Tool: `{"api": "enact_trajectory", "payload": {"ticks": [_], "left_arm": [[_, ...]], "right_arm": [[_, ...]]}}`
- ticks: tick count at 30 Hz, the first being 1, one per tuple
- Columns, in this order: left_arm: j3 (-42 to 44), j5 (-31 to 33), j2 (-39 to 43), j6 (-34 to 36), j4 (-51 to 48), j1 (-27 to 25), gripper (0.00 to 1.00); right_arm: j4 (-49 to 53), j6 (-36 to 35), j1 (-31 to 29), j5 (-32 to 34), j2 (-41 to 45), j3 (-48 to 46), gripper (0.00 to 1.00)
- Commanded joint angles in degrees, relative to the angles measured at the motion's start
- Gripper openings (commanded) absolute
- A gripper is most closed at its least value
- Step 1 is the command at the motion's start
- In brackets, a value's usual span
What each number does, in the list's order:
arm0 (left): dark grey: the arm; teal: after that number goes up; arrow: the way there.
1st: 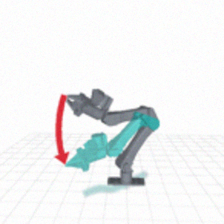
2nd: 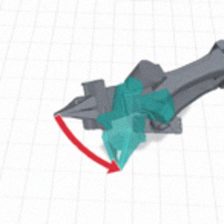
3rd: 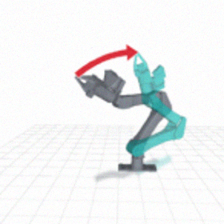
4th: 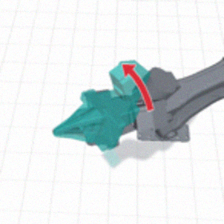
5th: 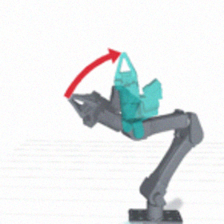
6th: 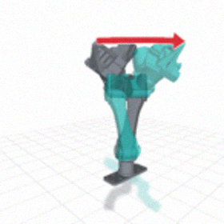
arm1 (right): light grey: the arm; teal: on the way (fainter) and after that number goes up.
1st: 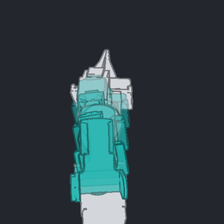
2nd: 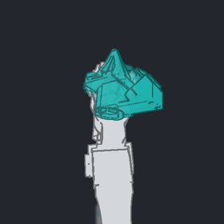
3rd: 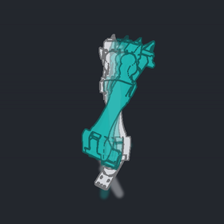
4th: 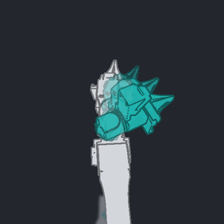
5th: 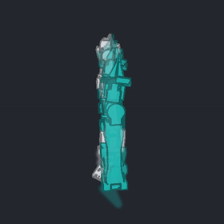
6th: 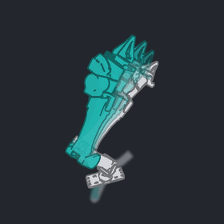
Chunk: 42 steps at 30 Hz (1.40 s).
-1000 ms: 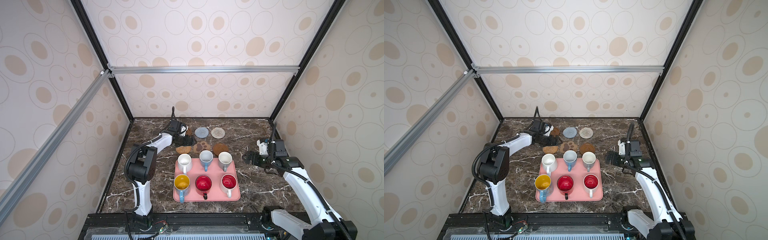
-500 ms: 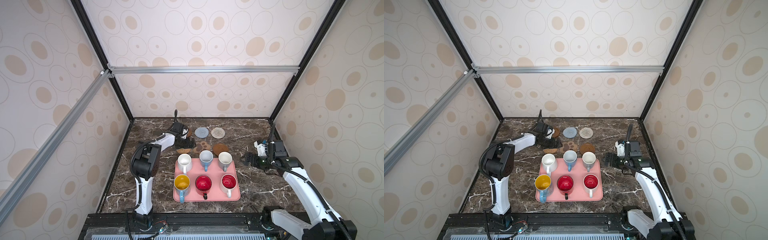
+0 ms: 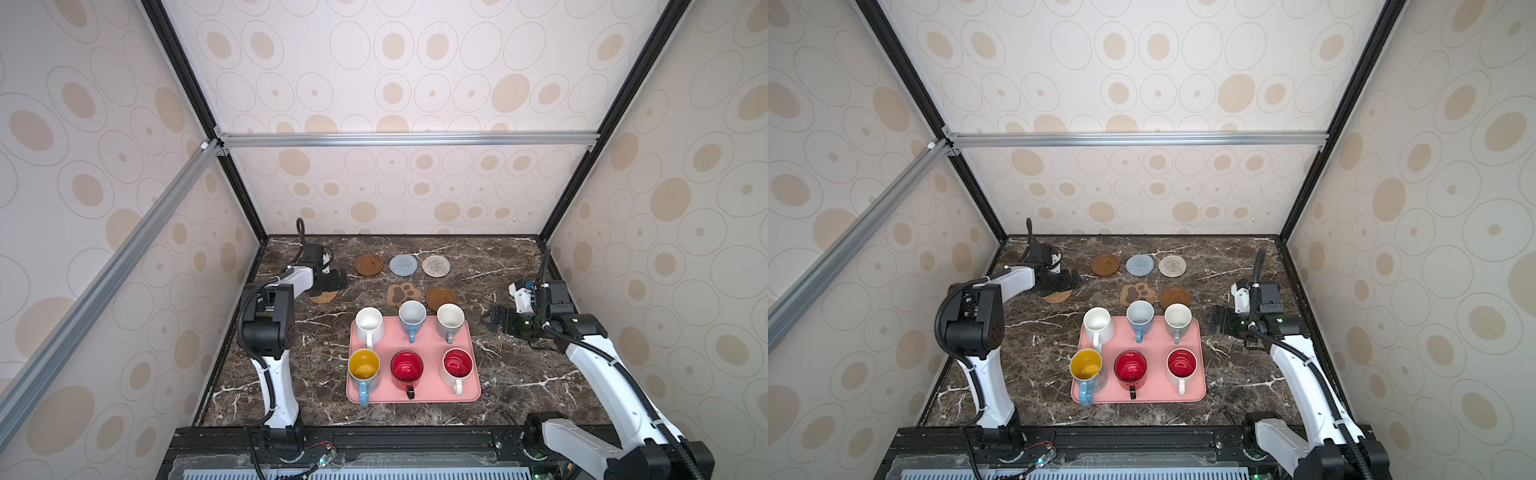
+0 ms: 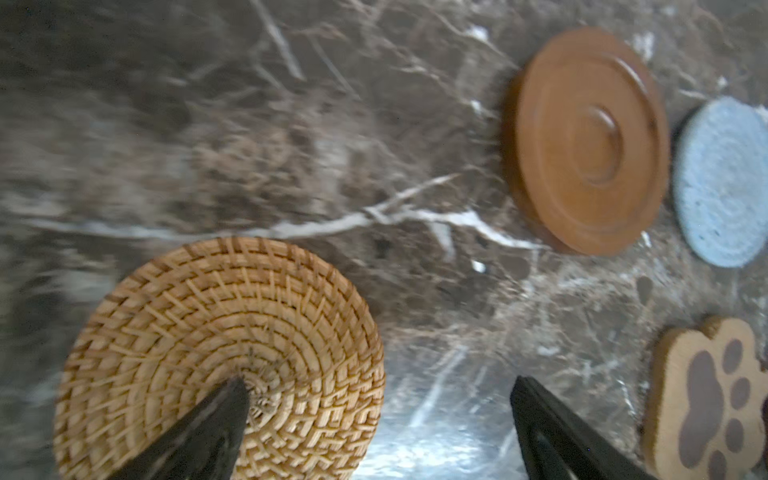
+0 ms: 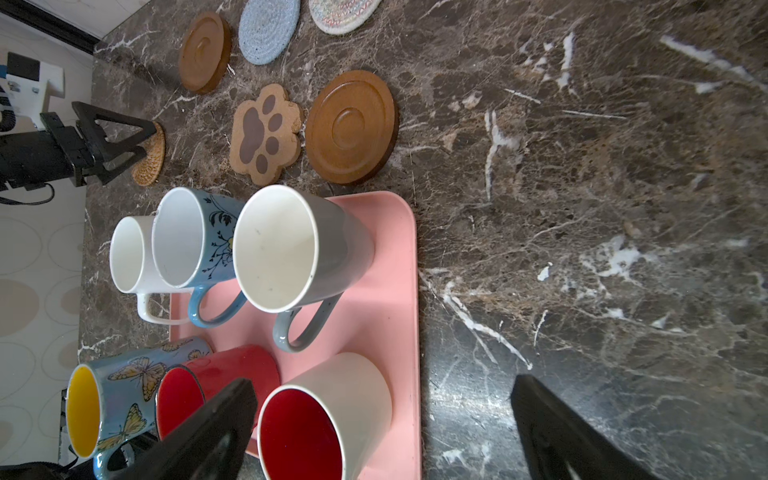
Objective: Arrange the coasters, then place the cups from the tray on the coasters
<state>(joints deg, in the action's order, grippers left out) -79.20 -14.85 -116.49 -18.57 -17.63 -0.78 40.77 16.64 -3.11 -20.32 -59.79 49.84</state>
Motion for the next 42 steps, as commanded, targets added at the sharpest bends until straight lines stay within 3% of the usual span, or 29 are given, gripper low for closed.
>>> {"api": "enact_trajectory", "payload": {"ticks": [1,7,17,28,42], "left_arm": [[1.4,2.4,-3.1,1.5,-3.7,2.3,1.0],[-2.0,2.4,-5.6,3.2,-6.3,3.9,1.0],[4.7,-2.6,-2.1,0.7,-2.2,3.7,1.0],[7.4,-5.4,-0.4,-1.4,0.2,-1.4,1.0],[8.9,-4.2,0.8,-2.6,0.7,-2.3,1.0]], "right_arm": [[1.4,0.2,-0.2,0.8,0.4,-0.2,1.0],[2.7,0.1,-0.2,1.4,0.8,0.4,1.0],[2.6,0.9,-0.2,2.2,1.2,-0.1,1.0],[1.9,1.9,-0.3,2.3,0.9,-0.3,1.0],[2.6,1.6,-0.3,3.3,0.9,-0.3,1.0]]}}
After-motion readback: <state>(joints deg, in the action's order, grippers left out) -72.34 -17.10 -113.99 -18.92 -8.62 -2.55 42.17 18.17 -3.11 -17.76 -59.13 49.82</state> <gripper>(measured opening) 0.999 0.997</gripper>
